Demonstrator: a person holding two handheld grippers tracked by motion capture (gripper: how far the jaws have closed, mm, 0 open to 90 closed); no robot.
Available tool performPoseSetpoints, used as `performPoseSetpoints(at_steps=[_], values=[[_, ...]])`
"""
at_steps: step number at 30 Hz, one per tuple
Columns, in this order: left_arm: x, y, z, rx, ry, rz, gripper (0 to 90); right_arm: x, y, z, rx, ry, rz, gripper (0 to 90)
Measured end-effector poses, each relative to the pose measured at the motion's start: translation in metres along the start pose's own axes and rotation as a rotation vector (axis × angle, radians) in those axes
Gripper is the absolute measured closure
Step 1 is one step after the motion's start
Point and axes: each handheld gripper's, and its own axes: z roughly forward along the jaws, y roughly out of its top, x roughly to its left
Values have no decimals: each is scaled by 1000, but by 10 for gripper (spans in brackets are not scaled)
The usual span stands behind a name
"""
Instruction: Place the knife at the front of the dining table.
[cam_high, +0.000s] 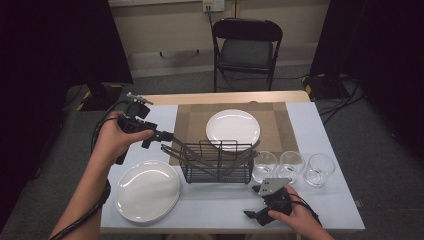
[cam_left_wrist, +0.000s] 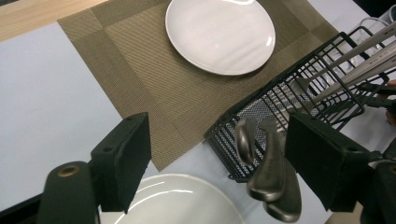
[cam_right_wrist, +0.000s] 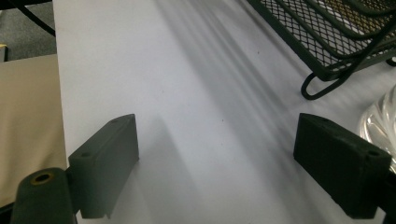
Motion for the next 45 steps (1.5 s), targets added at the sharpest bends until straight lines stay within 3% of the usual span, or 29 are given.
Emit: performPoseSetpoints(at_steps=[10,18,20,24,28,38,45], values=[[-1,-7,8,-1,-14,-14,509,0,0,0,0,1,0,129],[-4,-5,6,3,-59,-40,766,0,0,0,1,-3,0,129],[-5,-4,5,11,-57,-46,771,0,0,0,1,-4,1,129],[-3,-3,3,23,-99,-77,794,0,0,0,1,-3,-1,129],[-2,1,-1,-5,-126,-90,817,0,0,0,-1,-1,1,130],[-7,22,-8,-22,-68,-28,837,0,0,0,-1,-2,-1,130],[-5,23,-3,-66,-64,-36,836,0,0,0,-2,-1,-1,131]])
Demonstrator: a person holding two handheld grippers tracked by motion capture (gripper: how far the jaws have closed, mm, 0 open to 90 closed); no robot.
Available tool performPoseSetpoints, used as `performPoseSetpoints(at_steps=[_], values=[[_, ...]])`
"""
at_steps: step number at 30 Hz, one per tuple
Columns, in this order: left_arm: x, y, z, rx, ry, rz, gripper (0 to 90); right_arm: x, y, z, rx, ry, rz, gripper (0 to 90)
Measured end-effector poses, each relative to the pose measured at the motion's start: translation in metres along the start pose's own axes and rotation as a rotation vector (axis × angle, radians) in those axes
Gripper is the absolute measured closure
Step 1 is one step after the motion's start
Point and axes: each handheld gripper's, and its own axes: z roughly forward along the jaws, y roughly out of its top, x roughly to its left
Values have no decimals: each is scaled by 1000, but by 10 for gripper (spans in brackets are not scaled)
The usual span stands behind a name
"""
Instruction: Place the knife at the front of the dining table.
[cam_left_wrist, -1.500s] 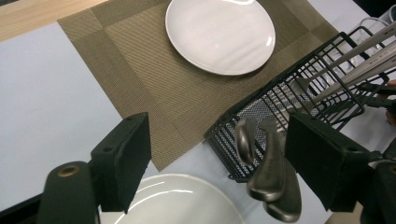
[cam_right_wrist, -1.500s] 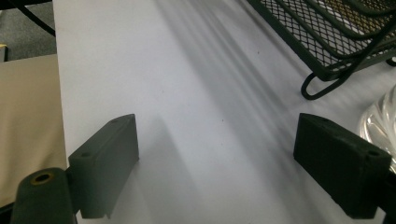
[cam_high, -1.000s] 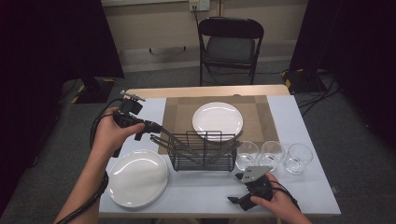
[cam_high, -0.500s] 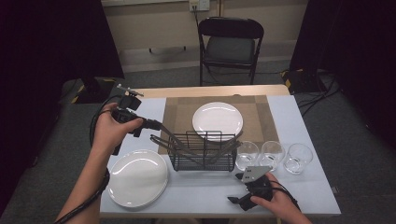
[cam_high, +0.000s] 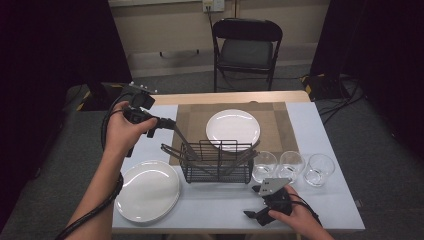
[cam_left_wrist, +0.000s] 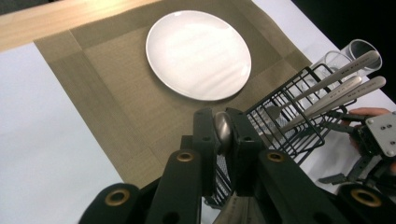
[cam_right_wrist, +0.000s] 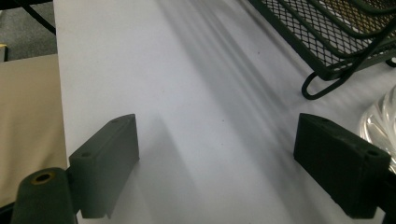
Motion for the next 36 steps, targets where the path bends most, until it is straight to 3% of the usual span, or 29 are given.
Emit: performPoseSetpoints(at_steps=[5,8,12,17,23,27,31,33,36], values=[[1,-5,0,-31,-13,4,836,0,0,0,0,1,2,131],[-1,-5,-3,-9,-8,11,837,0,0,0,0,-1,-3,130],[1,-5,-7,10,-44,-7,837,0,0,0,0,2,3,130],[2,-3,-5,17,-41,1,837,-1,0,0,0,4,3,130],[4,-6,2,-39,-38,14,833,0,0,0,-1,3,3,131],[7,-12,3,-50,-10,40,770,-1,0,0,-3,6,6,130],[8,-20,8,-23,-15,37,795,0,0,0,-1,5,5,130],[10,-23,12,-56,-43,26,776,0,0,0,-1,3,3,131],[10,-25,18,-63,-46,41,760,0,0,0,1,1,1,131]])
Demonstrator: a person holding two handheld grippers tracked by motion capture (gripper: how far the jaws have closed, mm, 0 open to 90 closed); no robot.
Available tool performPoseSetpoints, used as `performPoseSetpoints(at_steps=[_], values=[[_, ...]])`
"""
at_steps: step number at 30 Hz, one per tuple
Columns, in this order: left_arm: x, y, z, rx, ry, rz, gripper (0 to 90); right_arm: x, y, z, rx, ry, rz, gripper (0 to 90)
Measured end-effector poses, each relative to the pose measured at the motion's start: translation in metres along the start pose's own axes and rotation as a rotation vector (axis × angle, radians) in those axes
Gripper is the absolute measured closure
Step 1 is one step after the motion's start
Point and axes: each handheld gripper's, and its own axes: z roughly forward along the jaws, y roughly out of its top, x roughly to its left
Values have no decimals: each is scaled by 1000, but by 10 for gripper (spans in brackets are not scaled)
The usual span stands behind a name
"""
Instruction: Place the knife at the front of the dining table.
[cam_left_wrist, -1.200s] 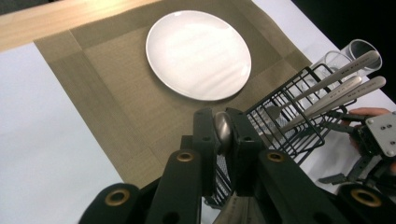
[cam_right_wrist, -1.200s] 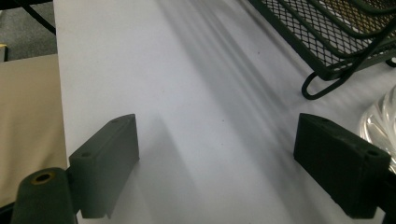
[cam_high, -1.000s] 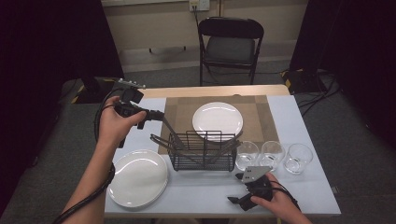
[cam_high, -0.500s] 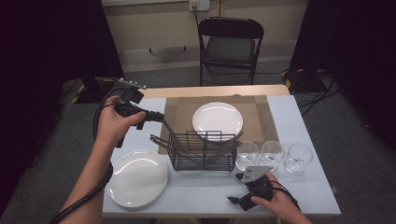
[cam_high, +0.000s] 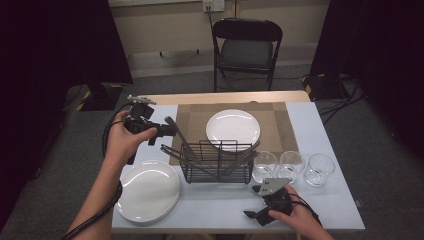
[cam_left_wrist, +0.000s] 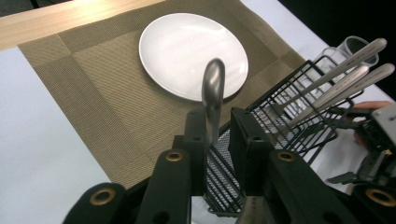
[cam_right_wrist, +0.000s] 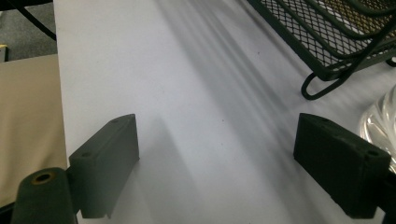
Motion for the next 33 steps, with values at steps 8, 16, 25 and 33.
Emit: performPoseSetpoints(at_steps=[8,16,25,33], values=[[1,-2,15,14,-1,7,750,0,0,0,-1,1,2,131],[0,-2,27,51,-7,6,764,0,0,0,-1,2,3,131],[2,-1,26,62,-9,6,820,0,0,0,-2,2,2,130],[0,3,27,73,-24,-3,834,0,0,0,-3,4,5,131]])
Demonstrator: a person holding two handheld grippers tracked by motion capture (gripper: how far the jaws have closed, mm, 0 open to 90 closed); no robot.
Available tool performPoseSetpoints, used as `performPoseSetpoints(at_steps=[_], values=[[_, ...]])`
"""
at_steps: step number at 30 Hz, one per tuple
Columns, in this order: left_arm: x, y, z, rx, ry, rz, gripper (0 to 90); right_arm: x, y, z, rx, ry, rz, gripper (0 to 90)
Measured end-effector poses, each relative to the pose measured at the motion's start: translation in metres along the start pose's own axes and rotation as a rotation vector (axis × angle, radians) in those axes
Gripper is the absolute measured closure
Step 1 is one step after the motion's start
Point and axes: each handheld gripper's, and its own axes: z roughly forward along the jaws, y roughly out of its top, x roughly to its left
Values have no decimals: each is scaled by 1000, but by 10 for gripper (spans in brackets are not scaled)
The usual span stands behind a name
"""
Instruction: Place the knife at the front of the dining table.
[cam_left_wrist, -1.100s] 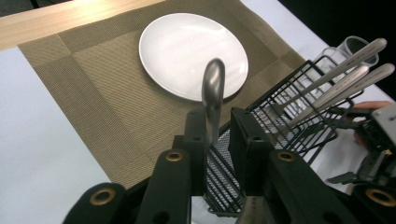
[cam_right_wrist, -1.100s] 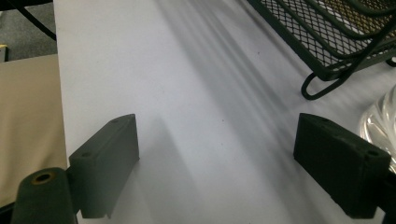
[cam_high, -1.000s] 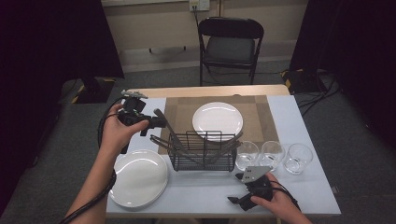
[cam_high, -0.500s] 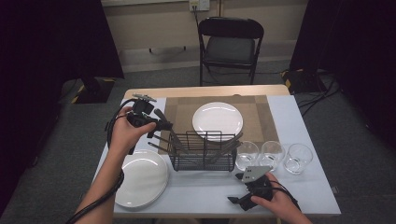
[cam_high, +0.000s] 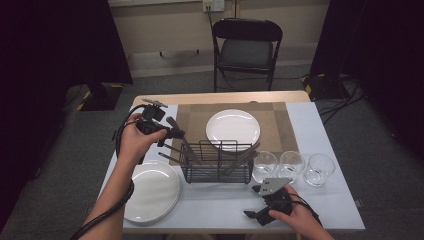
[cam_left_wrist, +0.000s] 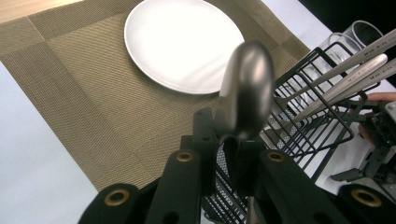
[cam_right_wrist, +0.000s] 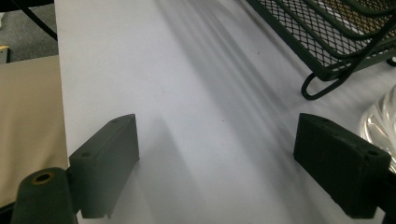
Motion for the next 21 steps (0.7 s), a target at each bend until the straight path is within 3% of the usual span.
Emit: performPoseSetpoints(at_steps=[4,11,21], values=[[-2,5,-4,25,23,27,835,0,0,0,-1,0,0,131],[-2,9,-1,47,19,41,834,-1,0,0,-3,1,-1,131],[-2,7,4,38,14,57,824,0,0,0,-3,1,0,131]])
